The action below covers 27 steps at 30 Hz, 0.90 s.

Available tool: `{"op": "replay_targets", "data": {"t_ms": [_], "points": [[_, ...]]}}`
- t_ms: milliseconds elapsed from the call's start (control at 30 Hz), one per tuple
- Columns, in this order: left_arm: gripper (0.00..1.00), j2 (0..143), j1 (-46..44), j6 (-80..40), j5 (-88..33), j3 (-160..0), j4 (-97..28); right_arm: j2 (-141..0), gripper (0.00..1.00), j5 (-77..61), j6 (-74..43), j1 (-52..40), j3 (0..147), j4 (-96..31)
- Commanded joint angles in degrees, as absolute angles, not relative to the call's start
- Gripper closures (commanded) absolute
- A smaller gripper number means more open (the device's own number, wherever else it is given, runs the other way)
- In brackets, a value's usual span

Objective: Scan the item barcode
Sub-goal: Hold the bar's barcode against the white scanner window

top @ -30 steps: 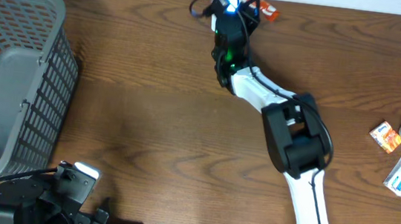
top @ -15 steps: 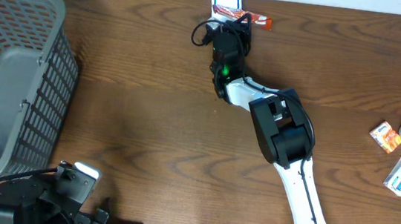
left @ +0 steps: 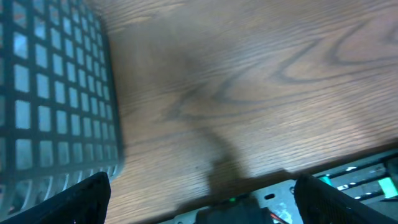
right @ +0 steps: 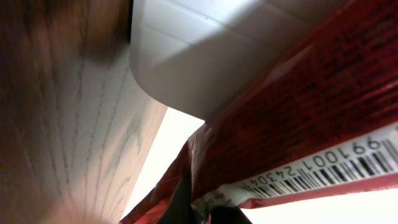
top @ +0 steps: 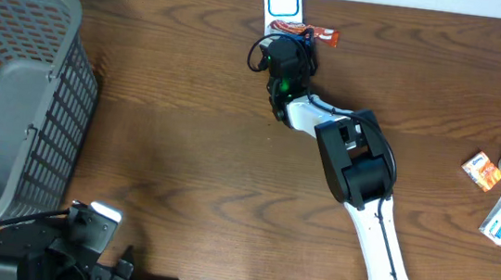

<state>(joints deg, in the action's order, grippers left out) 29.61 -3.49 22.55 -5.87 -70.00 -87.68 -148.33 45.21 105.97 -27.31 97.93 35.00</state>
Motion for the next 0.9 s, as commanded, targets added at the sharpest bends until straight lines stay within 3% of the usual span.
{"op": "replay_targets", "data": {"t_ms": [0,133,333,600,867], "points": [[0.05,29.4,-3.6,22.9,-3.4,-70.3,-87.8,-148.2,0.99,43.8,111.2,-27.0,98.5,34.4],[0.05,29.4,-3.6,22.9,-3.4,-70.3,-87.8,-148.2,0.99,43.5,112.0,-26.9,98.5,34.6],[0.05,29.4,-3.6,22.9,-3.4,-70.3,-87.8,-148.2,0.99,41.5,109.7,-26.2,98.5,45.2],[0.05,29.4,-3.6,22.9,-3.4,-70.3,-87.8,-148.2,0.99,40.5,103.8,-24.9,98.5,38.3],[0.05,29.4,-3.6,22.9,-3.4,-70.3,-87.8,-148.2,0.99,40.1,102.2,-24.9,98.5,43.9]]}}
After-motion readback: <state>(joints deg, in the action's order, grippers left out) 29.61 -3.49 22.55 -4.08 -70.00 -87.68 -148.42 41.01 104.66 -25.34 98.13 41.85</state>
